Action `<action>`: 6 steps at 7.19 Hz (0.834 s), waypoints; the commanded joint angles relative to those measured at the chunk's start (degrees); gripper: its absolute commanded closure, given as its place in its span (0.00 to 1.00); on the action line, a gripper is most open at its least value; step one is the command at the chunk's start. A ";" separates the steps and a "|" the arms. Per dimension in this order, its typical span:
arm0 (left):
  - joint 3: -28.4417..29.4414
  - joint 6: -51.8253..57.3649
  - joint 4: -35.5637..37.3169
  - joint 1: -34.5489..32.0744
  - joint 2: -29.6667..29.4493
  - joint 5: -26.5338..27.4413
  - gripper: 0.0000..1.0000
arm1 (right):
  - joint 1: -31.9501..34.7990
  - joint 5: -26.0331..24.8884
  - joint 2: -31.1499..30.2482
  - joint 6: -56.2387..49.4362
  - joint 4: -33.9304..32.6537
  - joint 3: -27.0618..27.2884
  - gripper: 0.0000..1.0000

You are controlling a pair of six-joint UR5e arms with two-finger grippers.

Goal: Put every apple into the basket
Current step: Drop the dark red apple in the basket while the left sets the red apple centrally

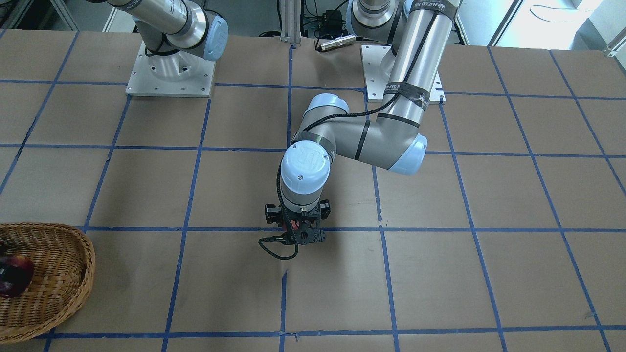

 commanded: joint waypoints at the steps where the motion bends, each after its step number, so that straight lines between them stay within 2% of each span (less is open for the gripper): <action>1: 0.18 -2.87 0.40 0.82 0.99 -4.44 0.00 | 2.17 1.67 -6.68 -0.07 7.34 -0.47 0.00; 2: 0.26 -2.26 0.40 0.91 1.08 -4.27 0.00 | 4.19 6.21 -10.21 0.28 11.74 -0.38 0.00; 3: 1.22 -1.90 -0.29 2.83 2.82 -4.00 0.00 | 7.34 7.04 -11.55 1.32 13.00 -0.12 0.00; 4: 4.19 -1.21 -8.30 7.63 5.71 -4.61 0.00 | 12.33 6.96 -12.43 10.73 13.88 0.06 0.00; 6: 7.03 9.98 -25.52 12.58 12.81 -3.92 0.00 | 24.54 8.18 -12.27 21.77 15.29 0.41 0.00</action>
